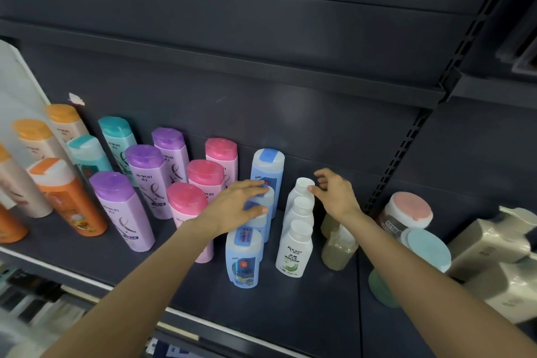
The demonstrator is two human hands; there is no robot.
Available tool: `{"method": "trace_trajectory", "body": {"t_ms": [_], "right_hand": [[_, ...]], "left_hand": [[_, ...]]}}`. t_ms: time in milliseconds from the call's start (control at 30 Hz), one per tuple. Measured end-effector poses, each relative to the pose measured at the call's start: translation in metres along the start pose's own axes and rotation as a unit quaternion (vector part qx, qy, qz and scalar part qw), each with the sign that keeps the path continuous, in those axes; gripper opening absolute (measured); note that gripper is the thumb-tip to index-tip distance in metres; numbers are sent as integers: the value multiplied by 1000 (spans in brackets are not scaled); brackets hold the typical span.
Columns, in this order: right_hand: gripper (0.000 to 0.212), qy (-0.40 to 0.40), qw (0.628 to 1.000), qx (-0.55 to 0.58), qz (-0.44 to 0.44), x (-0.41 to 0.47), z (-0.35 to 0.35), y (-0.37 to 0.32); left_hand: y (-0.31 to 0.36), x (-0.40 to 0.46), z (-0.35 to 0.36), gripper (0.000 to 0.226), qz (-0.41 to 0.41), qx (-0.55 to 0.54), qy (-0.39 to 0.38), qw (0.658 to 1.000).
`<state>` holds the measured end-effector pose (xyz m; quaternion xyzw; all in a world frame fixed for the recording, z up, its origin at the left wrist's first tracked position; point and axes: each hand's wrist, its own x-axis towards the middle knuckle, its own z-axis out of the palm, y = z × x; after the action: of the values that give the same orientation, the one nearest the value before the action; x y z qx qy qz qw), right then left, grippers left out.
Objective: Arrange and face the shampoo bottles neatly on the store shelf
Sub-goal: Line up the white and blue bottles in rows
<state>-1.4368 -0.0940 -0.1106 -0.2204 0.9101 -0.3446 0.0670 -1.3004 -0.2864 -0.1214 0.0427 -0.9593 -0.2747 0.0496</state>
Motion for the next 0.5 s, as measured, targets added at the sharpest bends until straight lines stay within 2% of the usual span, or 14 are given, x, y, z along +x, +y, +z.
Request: {"method": "trace_trajectory", "body": {"t_ms": [167,333,500], "right_hand": [[51,-80,997,-10,12,12,12,1],[29,-57,998,27,31,21,13,0],[22,-31,998,54,10,15,8,-4]], "left_hand": [[1,0,1,55,-10,-9,4,1000],[2,0,0,54,-14,-19,-3,1000],[2,-2,3,52,-13,-16,16,1000]]}}
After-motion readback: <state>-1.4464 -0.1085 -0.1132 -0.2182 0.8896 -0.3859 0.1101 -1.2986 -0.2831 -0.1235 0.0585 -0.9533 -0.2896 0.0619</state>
